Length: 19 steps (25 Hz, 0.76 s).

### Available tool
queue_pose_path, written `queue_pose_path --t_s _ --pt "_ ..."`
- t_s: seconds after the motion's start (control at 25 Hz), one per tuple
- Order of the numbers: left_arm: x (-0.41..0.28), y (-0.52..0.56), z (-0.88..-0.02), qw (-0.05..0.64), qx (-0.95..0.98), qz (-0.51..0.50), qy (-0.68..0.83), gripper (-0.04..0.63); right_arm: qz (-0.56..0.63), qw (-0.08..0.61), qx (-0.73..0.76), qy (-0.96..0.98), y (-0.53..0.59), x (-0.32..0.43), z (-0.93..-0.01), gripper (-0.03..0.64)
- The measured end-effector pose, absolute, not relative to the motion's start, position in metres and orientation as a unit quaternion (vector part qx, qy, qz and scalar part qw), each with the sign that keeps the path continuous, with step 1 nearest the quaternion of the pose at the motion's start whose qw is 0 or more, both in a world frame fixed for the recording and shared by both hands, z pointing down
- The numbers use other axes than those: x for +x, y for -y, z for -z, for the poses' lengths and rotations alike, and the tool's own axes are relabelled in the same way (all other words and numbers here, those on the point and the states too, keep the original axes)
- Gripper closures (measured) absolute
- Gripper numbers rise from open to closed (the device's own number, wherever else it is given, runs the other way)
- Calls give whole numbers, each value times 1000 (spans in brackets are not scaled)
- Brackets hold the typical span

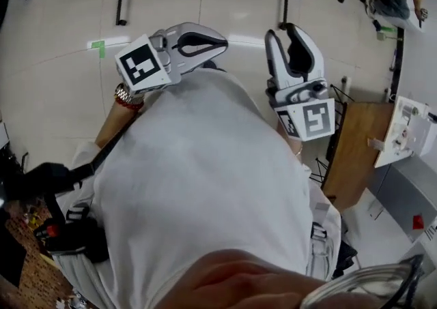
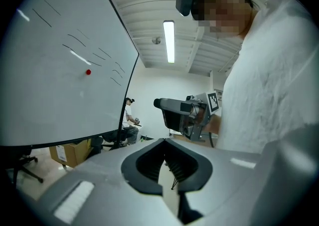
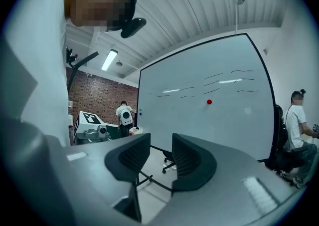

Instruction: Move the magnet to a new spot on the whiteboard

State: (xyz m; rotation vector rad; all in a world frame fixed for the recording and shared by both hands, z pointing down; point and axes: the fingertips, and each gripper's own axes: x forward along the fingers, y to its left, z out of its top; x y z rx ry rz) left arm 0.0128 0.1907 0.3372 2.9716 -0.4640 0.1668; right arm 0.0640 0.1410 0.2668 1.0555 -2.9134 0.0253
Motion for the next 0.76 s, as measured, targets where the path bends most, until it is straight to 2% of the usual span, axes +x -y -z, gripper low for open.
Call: queue_pose_path --t_s 0.2,0.32,0.76 --pt "28 -188 -287 75 980 -1 182 589 0 0 321 947 -151 66 -248 489" --pt "42 -190 -272 56 981 5 185 589 0 -8 309 951 -161 76 -244 489" --pt "50 -197 -282 25 982 -28 188 589 -7 -2 319 948 -171 98 -247 489"
